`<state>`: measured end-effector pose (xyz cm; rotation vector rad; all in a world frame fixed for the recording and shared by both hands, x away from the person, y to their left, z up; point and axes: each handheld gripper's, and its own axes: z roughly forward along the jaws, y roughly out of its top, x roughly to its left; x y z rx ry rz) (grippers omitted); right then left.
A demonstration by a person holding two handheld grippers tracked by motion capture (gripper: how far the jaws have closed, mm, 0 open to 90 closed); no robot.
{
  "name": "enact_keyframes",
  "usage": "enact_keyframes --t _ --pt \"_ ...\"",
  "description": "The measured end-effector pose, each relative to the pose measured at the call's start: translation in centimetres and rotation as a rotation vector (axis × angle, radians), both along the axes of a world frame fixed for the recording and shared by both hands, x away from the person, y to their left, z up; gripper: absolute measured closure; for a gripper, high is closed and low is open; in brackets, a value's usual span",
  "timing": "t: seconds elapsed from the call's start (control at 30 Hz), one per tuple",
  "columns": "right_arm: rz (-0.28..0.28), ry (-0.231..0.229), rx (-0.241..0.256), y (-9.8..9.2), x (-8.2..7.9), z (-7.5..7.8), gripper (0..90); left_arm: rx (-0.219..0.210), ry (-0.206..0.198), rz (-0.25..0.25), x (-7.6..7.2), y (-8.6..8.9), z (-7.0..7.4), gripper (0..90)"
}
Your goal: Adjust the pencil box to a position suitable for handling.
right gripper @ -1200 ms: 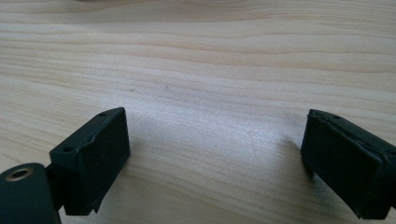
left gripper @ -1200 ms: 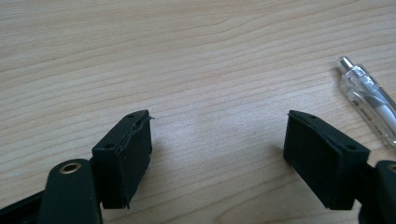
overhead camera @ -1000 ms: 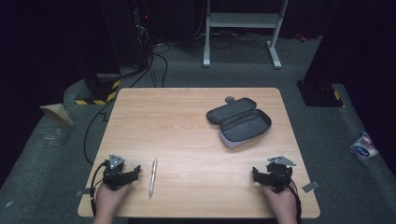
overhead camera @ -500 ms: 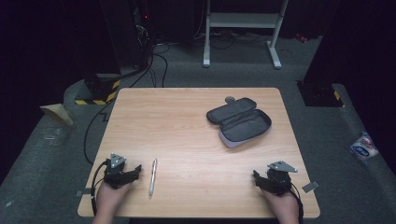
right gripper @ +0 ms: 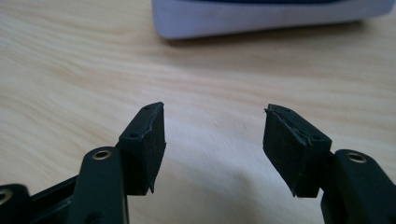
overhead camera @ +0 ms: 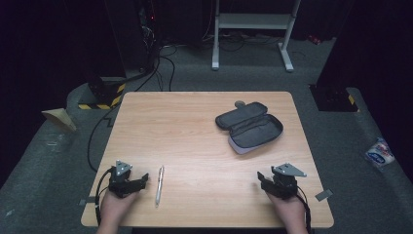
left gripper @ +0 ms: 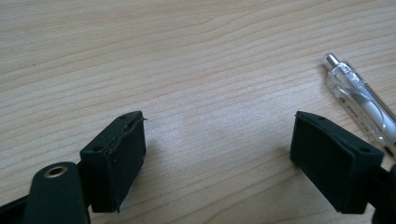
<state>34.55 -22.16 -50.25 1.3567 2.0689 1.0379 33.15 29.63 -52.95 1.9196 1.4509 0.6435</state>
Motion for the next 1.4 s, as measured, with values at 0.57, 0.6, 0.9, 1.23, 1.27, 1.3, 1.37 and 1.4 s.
enact_keyframes --t 0.57,0.6,0.9,1.23,1.27,1.3,1.37,1.4 --pt "0.054 -0.058 -0.020 5.3 5.7 3.8 42.9 -0.001 -0.002 0.000 -0.1 0.0 0.0 17.3" --pt "0.055 -0.059 -0.024 5.4 6.0 3.8 43.4 0.000 -0.002 -0.001 -0.1 0.0 0.0 17.3" --pt "0.066 -0.030 -0.005 6.8 8.6 3.4 56.8 0.001 -0.002 -0.007 0.0 0.0 0.0 17.1" --pt "0.125 0.018 -0.029 9.2 8.6 1.7 73.3 0.001 -0.002 -0.007 0.0 0.0 0.0 17.1" --pt "0.125 0.018 -0.029 9.2 8.6 1.7 73.3 0.001 -0.002 -0.007 0.0 0.0 0.0 17.1" --pt "0.127 0.020 -0.027 9.4 8.5 1.6 75.1 0.000 -0.002 -0.007 0.0 0.0 0.0 17.1" --pt "0.140 0.013 -0.032 9.8 8.1 1.4 77.4 0.000 -0.002 -0.007 0.0 0.0 0.0 17.1" --pt "0.147 0.010 -0.030 10.1 7.9 1.4 78.0 0.001 -0.002 -0.007 0.0 0.0 0.0 17.1"
